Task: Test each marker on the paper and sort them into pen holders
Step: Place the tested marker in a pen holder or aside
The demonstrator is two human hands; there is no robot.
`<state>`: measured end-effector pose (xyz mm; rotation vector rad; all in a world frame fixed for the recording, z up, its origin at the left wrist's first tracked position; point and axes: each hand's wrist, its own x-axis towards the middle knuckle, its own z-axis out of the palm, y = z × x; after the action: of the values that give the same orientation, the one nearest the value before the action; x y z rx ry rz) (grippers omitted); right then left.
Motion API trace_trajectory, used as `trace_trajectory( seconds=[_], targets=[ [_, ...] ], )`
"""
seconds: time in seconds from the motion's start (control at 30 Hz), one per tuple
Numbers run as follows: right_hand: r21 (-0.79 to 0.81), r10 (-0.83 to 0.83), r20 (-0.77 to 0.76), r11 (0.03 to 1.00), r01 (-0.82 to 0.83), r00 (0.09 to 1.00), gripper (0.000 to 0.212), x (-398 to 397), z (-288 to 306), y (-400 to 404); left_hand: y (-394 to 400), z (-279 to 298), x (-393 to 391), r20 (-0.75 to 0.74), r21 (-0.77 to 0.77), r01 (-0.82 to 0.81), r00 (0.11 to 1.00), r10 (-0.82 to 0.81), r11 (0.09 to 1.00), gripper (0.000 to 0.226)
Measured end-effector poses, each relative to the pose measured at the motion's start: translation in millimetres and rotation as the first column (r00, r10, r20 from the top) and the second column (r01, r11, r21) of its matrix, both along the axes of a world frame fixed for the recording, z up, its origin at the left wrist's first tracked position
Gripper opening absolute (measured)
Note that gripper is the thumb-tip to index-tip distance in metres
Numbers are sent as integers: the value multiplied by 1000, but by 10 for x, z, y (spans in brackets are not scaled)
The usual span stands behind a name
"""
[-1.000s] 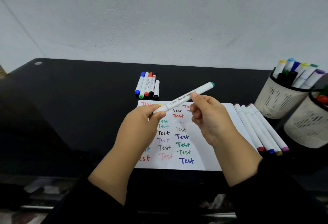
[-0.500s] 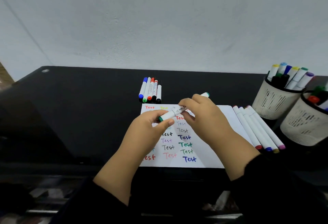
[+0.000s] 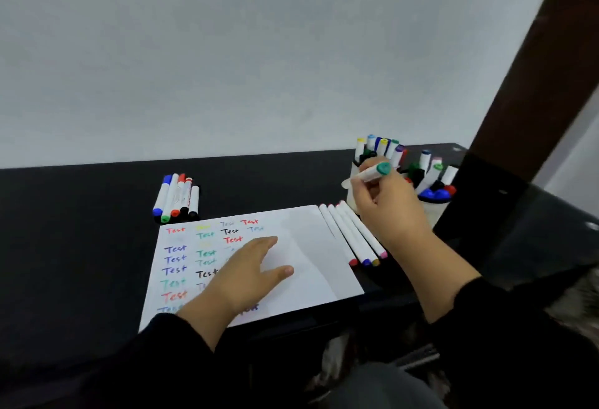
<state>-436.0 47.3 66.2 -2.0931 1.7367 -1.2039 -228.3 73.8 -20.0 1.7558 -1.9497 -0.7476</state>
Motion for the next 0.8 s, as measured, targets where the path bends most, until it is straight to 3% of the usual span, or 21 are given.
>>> trace_trajectory(
  seconds=[0.1,0.2,0.37,0.6,0.73,0.8],
  targets=[
    [31,-120,34,992,119,992,23,-288,109,11,-103,-65,-92,82,-37,10,997,-7,999,73],
    [7,-204,-15,979,204,979,22,-523,161,2,-157,-130,-112,159,-30,9,987,-4,1000,77],
    [32,-243,-66,969,245,968,12,-696,240,1,-172,-166,-119,179,-29,9,984,-3,1000,78],
    [177,-283,-160,934,310,946,18,-778,157,-220,-196,-194,-123,179,-35,-6,984,13,999,79],
    [199,-263,-85,940,275,961,35,-805,91,-348,-201,-204,-121,185,-26,-12,983,17,1000,79],
    [163,-273,-72,946,281,959,23,-799,63,-387,-201,-205,-129,184,-24,-17,983,21,1000,79]
  ],
)
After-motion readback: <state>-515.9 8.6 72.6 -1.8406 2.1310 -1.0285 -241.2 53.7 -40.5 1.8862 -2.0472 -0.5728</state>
